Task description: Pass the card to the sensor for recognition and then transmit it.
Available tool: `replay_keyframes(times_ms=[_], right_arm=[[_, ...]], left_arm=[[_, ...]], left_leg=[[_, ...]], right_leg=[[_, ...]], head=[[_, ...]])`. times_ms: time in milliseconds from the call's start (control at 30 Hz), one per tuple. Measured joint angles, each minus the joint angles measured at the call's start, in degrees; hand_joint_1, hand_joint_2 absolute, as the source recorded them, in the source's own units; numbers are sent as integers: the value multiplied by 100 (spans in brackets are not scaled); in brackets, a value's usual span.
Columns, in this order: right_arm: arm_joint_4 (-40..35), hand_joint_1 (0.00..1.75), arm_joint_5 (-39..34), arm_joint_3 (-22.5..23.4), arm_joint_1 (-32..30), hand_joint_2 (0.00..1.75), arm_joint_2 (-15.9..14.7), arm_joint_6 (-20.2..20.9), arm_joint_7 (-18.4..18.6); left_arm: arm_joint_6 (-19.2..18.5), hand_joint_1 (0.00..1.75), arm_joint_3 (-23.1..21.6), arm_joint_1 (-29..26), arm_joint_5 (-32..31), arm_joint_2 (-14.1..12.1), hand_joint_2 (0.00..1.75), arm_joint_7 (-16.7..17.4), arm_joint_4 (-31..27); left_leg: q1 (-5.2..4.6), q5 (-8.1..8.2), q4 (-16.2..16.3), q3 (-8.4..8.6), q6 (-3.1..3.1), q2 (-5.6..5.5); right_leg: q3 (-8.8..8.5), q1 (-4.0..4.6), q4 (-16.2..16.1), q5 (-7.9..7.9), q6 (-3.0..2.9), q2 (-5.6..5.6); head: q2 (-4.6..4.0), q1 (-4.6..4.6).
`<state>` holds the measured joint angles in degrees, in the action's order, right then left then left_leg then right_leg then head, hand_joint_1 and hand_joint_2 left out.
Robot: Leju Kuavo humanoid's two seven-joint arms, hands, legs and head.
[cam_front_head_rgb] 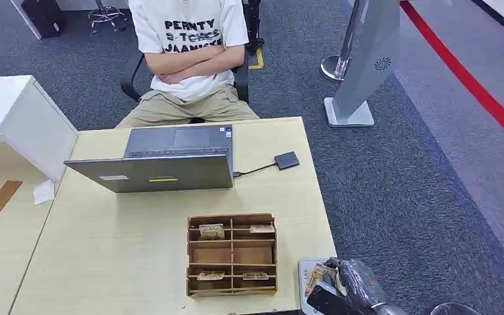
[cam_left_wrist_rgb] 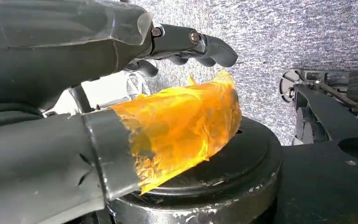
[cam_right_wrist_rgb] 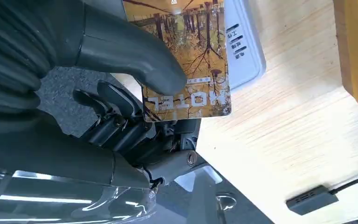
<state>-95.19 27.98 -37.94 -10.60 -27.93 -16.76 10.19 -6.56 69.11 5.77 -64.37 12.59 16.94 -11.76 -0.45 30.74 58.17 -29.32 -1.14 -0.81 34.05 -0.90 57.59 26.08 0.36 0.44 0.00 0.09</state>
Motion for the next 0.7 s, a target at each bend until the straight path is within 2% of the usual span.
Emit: replay_keyframes(times_ms=[700], right_arm=[[0,175,-7,-4,1,175,0,-7,0]], left_arm=[[0,0,0,0,2,0,0,0,0]], left_leg=[[0,0,0,1,0,0]], right_leg=[[0,0,0,0,0,0]], head=[[0,0]])
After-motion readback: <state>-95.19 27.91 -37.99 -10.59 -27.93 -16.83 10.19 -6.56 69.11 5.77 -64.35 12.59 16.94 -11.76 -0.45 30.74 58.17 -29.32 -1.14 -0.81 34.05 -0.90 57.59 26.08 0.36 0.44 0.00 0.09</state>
